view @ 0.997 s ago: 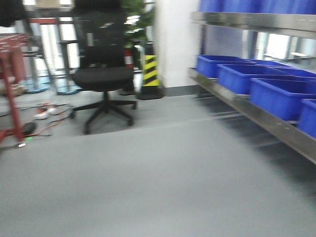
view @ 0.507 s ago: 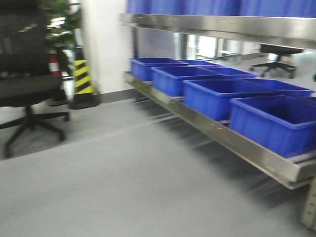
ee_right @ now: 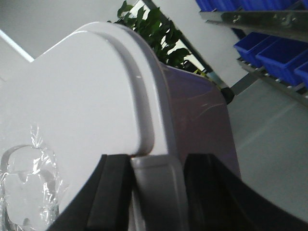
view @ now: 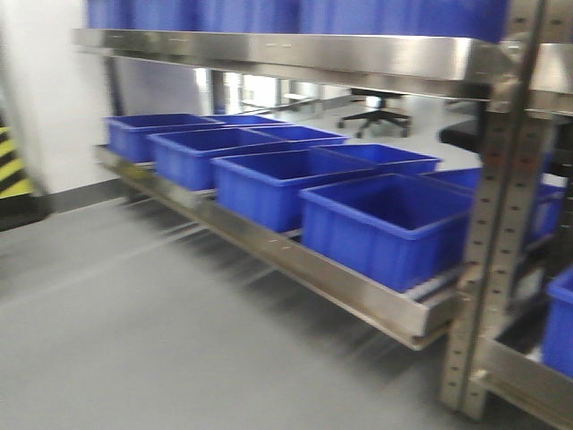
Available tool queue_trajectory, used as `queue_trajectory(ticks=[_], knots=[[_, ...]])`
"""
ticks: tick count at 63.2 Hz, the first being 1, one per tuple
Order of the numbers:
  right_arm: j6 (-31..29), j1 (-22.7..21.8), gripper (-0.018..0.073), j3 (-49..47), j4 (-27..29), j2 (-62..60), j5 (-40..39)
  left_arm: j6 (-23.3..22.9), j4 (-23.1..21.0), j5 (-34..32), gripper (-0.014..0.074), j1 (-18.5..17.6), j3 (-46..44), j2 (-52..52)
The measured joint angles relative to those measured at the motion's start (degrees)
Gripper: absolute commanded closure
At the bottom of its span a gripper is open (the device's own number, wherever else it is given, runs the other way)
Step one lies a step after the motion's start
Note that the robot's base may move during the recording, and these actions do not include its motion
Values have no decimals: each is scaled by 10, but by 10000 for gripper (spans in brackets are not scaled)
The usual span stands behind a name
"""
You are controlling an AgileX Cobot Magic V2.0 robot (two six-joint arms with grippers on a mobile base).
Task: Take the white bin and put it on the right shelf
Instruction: 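Turn and approach the steel shelf holding the bin in both grippers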
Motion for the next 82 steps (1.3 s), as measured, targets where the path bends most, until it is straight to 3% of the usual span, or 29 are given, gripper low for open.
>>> queue_trajectory(ticks=[82], knots=[[0, 0, 498, 0, 0, 0, -3, 0, 0, 3, 722, 0, 0, 0]])
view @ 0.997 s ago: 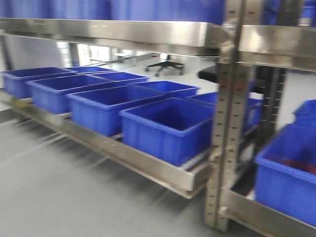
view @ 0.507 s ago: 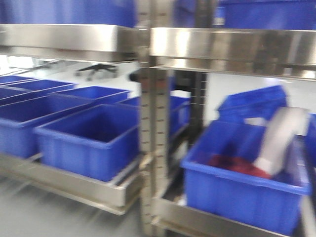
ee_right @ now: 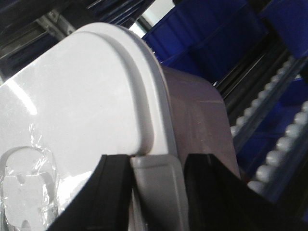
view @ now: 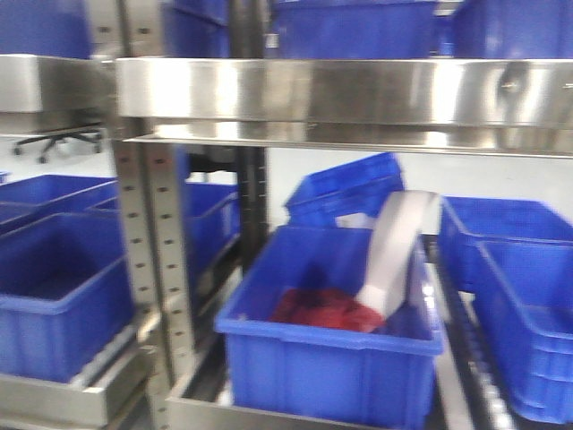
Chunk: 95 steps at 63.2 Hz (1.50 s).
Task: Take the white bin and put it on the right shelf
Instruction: 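Turn and approach the steel shelf holding the bin in both grippers, then raise the bin with both grippers above the upper shelf level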
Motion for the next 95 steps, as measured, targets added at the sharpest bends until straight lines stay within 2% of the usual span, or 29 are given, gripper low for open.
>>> queue_trajectory(ticks=[95], knots=[[0, 0, 498, 0, 0, 0, -1, 0, 0, 3, 722, 0, 0, 0]])
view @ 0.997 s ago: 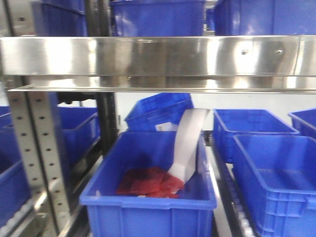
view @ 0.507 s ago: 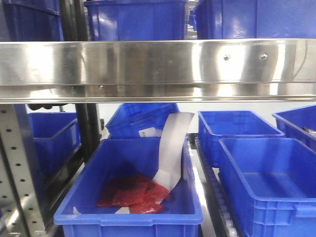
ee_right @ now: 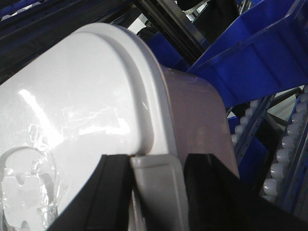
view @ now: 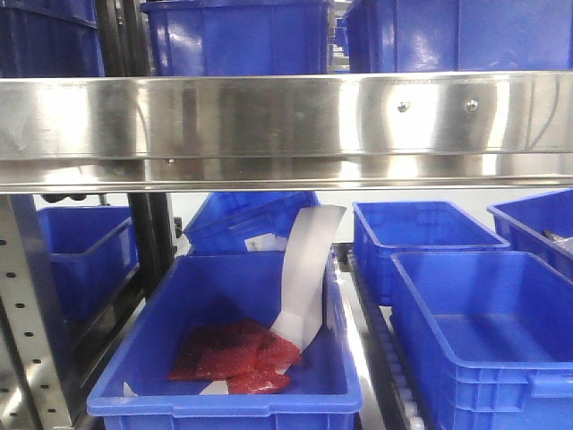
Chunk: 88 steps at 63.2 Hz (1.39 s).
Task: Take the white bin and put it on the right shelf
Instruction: 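Raise the bin with both grippers above the upper shelf level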
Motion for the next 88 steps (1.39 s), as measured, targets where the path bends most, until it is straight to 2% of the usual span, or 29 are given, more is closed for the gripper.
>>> queue_trajectory(ticks=[72, 88], knots=[[4, 0, 498, 0, 6, 0, 0, 0, -6, 1, 722, 0, 0, 0], [76, 8, 498, 0, 47, 3, -20, -65, -10, -16, 722, -1, 0, 0]])
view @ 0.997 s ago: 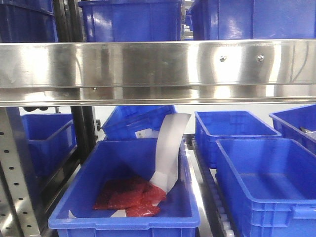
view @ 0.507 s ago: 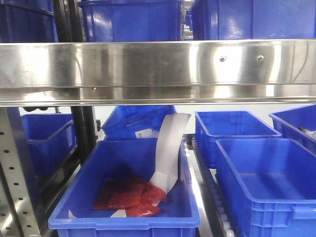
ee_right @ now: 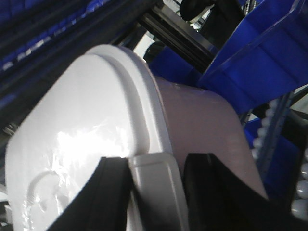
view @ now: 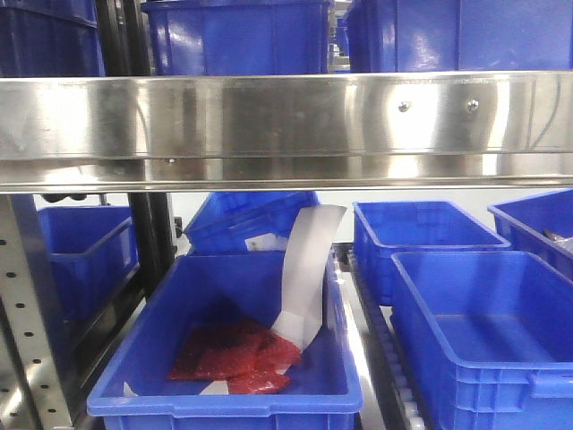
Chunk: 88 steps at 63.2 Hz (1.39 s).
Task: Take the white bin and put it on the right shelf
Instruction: 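Raise the bin with both grippers above the upper shelf level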
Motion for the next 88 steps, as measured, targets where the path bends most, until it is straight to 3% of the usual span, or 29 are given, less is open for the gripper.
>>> queue_trajectory(ticks=[21, 31, 49, 56, 64, 70, 77, 88], knots=[[20, 88, 498, -30, 18, 75, -66, -8, 11, -136, 722, 5, 0, 1], [20, 113, 498, -70, 16, 132, -71, -8, 15, -155, 722, 22, -1, 31], [6, 116, 470, -122, 9, 207, -80, -12, 10, -163, 708, 29, -1, 131], [5, 116, 336, -125, 9, 222, -82, -13, 10, -163, 611, 29, -1, 152], [-4, 117, 57, -125, 13, 236, -80, -4, 15, -163, 390, 29, -1, 161], [-15, 123, -83, -128, 18, 239, -59, 10, 22, -163, 211, 29, -1, 161], [-24, 130, -74, -130, 20, 239, -42, 20, 36, -169, 80, 29, -1, 164], [-37, 134, -74, -132, 5, 239, -35, 43, 64, -174, 59, 26, -1, 164]])
